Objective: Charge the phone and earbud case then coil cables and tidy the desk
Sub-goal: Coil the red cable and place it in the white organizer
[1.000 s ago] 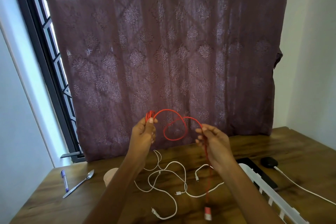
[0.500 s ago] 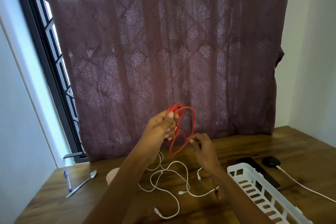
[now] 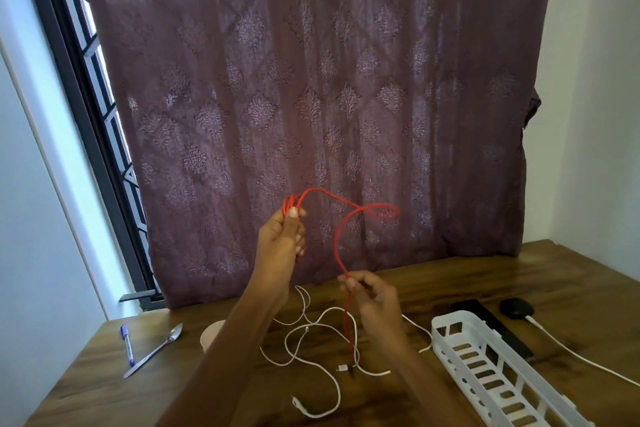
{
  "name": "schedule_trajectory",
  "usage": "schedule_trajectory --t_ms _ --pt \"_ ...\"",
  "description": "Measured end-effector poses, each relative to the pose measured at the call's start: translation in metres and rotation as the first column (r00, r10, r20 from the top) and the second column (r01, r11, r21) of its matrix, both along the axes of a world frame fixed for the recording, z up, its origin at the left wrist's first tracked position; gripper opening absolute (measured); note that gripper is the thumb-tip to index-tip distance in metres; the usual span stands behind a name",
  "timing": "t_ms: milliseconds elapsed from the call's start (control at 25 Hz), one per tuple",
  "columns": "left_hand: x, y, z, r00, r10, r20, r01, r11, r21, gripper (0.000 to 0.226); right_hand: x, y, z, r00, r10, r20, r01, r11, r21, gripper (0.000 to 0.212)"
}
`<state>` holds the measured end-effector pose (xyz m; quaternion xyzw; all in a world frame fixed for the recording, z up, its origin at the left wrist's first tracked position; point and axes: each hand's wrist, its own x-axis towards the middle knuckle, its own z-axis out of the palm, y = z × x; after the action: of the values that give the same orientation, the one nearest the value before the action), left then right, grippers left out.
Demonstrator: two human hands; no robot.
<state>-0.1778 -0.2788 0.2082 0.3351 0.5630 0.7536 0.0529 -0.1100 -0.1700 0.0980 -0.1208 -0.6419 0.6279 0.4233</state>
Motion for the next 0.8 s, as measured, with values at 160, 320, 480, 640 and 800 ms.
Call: schedule_trajectory --t_ms 160,320,480,640,800 --pt "-0.009 -0.007 -0.008 1.0 0.007 0.014 -0.006 1.0 -0.026 0.027 0.012 0.016 0.006 0.989 -0.146 -0.035 0.134 0.965 -0.225 0.019" --pt "-0.012 -0.011 -0.008 0.999 -0.035 0.023 0.035 0.999 -0.01 0.027 0.014 0.039 -0.003 0.984 -0.171 0.045 0.175 0.901 -0.397 0.013" --pt "-0.006 -0.009 -0.004 0.985 -0.142 0.096 0.14 0.99 0.028 0.029 0.008 0.055 -0.026 0.948 -0.17 0.27 0.26 0.9 -0.349 0.016" --pt "0.003 -0.006 0.0 0.938 -0.275 0.212 0.258 0.961 0.103 0.03 0.013 0.048 -0.03 0.854 -0.233 0.466 0.34 0.927 -0.159 0.03" --pt "0.01 -0.008 0.001 0.903 -0.351 0.249 0.343 0.936 0.074 0.029 0.019 0.026 0.011 0.879 -0.444 0.172 0.38 0.872 0.309 0.068"
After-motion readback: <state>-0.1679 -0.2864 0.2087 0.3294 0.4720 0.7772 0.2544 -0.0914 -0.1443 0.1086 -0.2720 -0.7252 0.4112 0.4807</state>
